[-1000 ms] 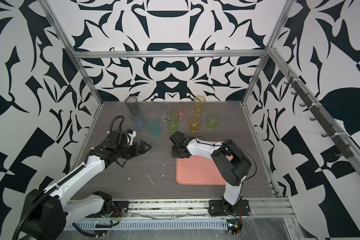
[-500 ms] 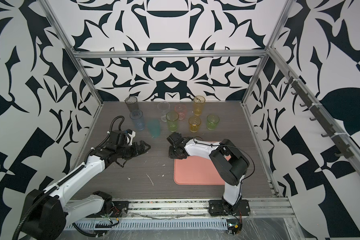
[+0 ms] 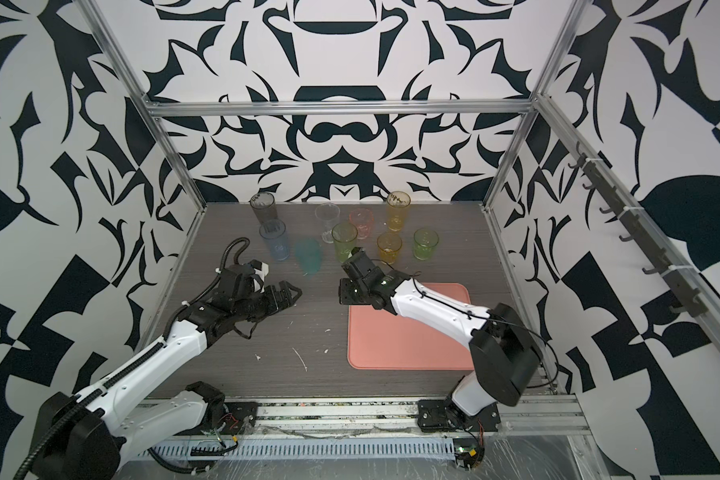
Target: Place the glasses into the tray
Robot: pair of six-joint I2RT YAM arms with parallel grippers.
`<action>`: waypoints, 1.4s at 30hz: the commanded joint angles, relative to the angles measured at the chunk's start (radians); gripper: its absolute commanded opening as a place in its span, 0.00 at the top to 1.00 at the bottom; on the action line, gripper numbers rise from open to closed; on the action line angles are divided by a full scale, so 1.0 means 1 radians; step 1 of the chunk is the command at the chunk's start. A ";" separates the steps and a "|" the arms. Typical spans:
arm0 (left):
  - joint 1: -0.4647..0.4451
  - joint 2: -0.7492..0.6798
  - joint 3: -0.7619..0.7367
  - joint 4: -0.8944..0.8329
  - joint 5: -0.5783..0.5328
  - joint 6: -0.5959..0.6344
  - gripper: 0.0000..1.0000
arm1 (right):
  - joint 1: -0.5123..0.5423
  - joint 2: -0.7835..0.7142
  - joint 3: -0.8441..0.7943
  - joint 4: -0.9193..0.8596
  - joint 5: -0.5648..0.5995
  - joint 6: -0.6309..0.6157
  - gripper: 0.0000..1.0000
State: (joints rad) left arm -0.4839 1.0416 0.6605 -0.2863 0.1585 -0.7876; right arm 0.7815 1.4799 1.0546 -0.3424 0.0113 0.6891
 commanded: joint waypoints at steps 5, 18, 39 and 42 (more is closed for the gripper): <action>-0.102 -0.006 0.011 0.029 -0.117 -0.063 0.05 | 0.003 -0.174 -0.134 0.052 0.160 -0.102 0.56; -0.375 0.224 0.171 0.035 -0.304 -0.103 0.07 | 0.002 -0.471 -0.344 0.128 0.381 -0.195 0.51; -0.525 0.672 0.460 -0.104 -0.363 -0.171 0.36 | -0.045 -0.465 -0.544 0.253 0.463 -0.319 0.38; -0.534 0.714 0.494 -0.127 -0.368 -0.174 0.37 | -0.057 -0.448 -0.542 0.252 0.431 -0.323 0.38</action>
State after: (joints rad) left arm -1.0058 1.7241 1.1179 -0.3458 -0.1879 -0.9443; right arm 0.7341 1.0321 0.5083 -0.1432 0.4541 0.3805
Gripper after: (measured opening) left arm 0.632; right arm 0.623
